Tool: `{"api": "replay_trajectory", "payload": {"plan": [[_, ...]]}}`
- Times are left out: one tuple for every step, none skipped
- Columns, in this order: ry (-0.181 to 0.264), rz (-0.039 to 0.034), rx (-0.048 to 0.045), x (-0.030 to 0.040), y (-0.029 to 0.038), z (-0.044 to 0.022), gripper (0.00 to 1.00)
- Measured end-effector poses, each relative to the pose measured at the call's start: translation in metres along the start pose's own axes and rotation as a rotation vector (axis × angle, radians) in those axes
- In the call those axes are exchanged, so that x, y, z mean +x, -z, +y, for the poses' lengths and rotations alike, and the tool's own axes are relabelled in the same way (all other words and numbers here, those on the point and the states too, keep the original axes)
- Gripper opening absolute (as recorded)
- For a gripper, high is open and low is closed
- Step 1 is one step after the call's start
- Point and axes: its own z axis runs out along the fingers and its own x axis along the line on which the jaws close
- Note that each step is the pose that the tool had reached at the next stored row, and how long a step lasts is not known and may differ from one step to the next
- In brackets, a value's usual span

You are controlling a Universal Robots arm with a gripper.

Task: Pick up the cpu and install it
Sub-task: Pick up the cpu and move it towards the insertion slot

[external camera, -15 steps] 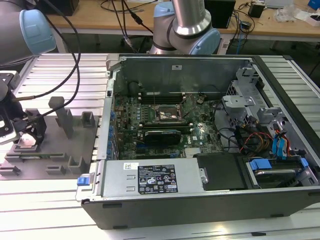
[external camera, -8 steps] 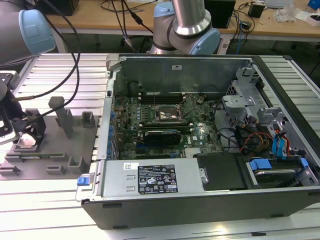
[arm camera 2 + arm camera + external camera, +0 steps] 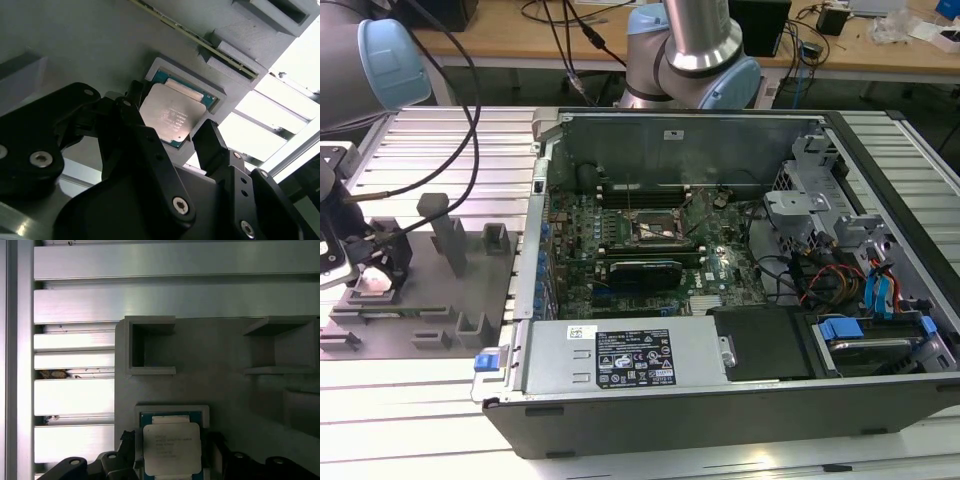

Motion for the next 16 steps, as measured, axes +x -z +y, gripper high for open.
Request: {"api": "replay_trajectory", "payload": {"plan": [[0.000,0.0001,0.0000,0.0000,0.0001,0.0000,0.68],[0.000,0.0001,0.0000,0.0000,0.0000,0.0000,0.60],[0.000,0.0001,0.0000,-0.0001,0.0000,0.0000,0.55],[0.000,0.0000,0.0000,-0.0001,0.0000,0.0000,0.55],[0.000,0.0000,0.0000,-0.0001,0.0000,0.0000,0.55],[0.000,0.0000,0.0000,-0.0001,0.0000,0.0000,0.55],[0.000,0.0000,0.0000,-0.0002,0.0000,0.0000,0.55],[0.000,0.0000,0.0000,-0.0002,0.0000,0.0000,0.55],[0.000,0.0001,0.0000,-0.0002,0.0002,0.0000,0.55],[0.000,0.0001,0.0000,-0.0003,0.0010,0.0001,0.55],[0.000,0.0000,0.0000,-0.0003,0.0023,0.0001,0.55],[0.000,0.0000,0.0000,-0.0002,0.0037,0.0002,0.55],[0.000,0.0000,0.0000,-0.0002,0.0063,0.0003,0.55],[0.000,0.0000,0.0000,-0.0003,0.0083,0.0004,0.55],[0.000,0.0001,0.0001,-0.0003,0.0126,0.0006,0.55],[0.000,0.0000,0.0000,-0.0003,0.0151,0.0008,0.55]]}}
